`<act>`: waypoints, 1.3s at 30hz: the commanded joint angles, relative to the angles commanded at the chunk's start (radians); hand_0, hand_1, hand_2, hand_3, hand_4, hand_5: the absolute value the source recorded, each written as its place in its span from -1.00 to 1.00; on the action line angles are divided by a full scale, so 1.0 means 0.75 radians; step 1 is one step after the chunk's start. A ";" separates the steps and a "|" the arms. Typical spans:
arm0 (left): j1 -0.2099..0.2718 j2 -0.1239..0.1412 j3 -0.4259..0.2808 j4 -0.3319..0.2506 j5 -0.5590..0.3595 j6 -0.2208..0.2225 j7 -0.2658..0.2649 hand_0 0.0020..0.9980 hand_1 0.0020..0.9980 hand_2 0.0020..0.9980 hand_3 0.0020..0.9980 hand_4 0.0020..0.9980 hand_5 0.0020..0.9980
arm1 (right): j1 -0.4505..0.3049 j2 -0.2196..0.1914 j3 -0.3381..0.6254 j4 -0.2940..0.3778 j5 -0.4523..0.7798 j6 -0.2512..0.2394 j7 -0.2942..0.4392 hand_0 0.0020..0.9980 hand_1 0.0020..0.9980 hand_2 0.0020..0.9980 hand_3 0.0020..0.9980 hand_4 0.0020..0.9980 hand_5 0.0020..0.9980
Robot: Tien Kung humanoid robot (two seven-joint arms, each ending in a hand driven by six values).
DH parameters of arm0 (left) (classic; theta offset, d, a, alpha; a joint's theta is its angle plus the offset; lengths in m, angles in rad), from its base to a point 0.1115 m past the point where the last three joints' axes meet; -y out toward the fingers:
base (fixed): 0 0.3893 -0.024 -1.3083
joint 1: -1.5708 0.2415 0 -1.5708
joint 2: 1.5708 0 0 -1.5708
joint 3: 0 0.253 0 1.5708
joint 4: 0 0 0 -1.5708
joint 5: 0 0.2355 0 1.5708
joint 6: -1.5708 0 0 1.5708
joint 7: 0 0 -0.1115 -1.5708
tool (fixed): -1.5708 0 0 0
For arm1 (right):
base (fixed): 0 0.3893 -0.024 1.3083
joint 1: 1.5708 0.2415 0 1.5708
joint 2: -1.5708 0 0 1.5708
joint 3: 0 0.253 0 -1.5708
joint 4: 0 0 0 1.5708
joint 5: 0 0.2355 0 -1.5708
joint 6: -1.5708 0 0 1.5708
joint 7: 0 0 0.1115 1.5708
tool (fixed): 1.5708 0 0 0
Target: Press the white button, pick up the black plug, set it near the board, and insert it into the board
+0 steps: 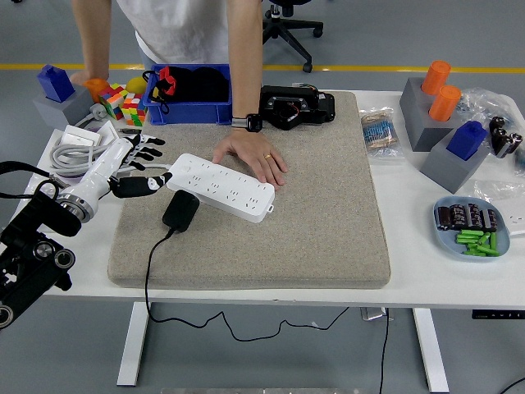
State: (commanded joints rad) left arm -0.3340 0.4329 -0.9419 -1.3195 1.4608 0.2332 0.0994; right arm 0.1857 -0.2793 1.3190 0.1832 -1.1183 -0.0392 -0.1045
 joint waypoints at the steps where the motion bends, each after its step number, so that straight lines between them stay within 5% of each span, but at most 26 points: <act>1: 0.016 -0.003 -0.010 -0.009 0.003 0.005 0.000 0.59 0.62 0.54 0.68 0.93 -0.26 | 0.000 0.001 0.000 0.001 0.001 0.000 0.001 0.26 0.21 0.20 0.17 0.33 -0.20; 2: 0.040 -0.008 -0.026 -0.023 0.013 0.011 0.005 0.74 0.80 0.74 0.76 1.00 0.15 | -0.001 0.002 0.000 0.002 0.000 -0.001 0.001 0.26 0.21 0.20 0.17 0.33 -0.20; 7: 0.121 -0.033 -0.076 -0.061 0.079 0.003 0.065 0.74 0.80 0.74 0.76 1.00 0.15 | 0.001 0.005 -0.012 0.005 0.004 -0.001 0.001 0.26 0.21 0.20 0.17 0.33 -0.20; 8: 0.137 -0.040 -0.085 -0.063 0.096 0.000 0.082 0.88 0.94 0.91 0.89 1.00 0.49 | 0.002 0.006 -0.014 0.006 0.005 -0.002 0.002 0.26 0.21 0.20 0.17 0.33 -0.20; 12: 0.175 -0.063 -0.088 -0.078 0.153 0.033 0.124 0.88 0.94 0.91 0.89 1.00 0.49 | -0.001 0.008 -0.019 0.005 0.006 -0.002 0.001 0.26 0.21 0.20 0.17 0.33 -0.20; 13: 0.184 -0.072 -0.074 -0.087 0.194 0.079 0.148 0.88 0.94 0.91 0.89 1.00 0.49 | -0.003 0.008 -0.021 0.005 0.006 -0.003 0.002 0.26 0.21 0.20 0.17 0.33 -0.20; 14: 0.188 -0.078 -0.061 -0.093 0.238 0.128 0.172 0.91 0.95 0.91 0.90 1.00 0.27 | -0.005 0.008 -0.022 0.005 0.006 -0.003 0.002 0.26 0.21 0.20 0.17 0.33 -0.20; 19: 0.205 -0.120 0.017 -0.115 0.468 0.315 0.323 0.91 0.95 0.91 0.90 1.00 0.27 | -0.011 0.008 -0.028 0.005 0.007 -0.004 0.003 0.26 0.21 0.20 0.17 0.33 -0.20; 28: 0.186 -0.165 0.110 -0.075 0.609 0.375 0.415 0.84 0.82 0.78 0.87 1.00 0.16 | -0.015 0.011 -0.026 0.007 0.008 -0.006 0.006 0.26 0.21 0.20 0.17 0.32 -0.20; 39: 0.143 -0.214 0.183 -0.016 0.635 0.388 0.488 0.76 0.75 0.67 0.83 1.00 0.15 | -0.024 0.017 -0.024 0.006 0.009 -0.008 0.007 0.26 0.21 0.20 0.17 0.32 -0.20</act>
State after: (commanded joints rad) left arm -0.2269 0.2722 -0.8049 -1.3311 1.9372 0.5241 0.4657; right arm 0.1674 -0.2668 1.3009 0.1881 -1.1114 -0.0448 -0.0993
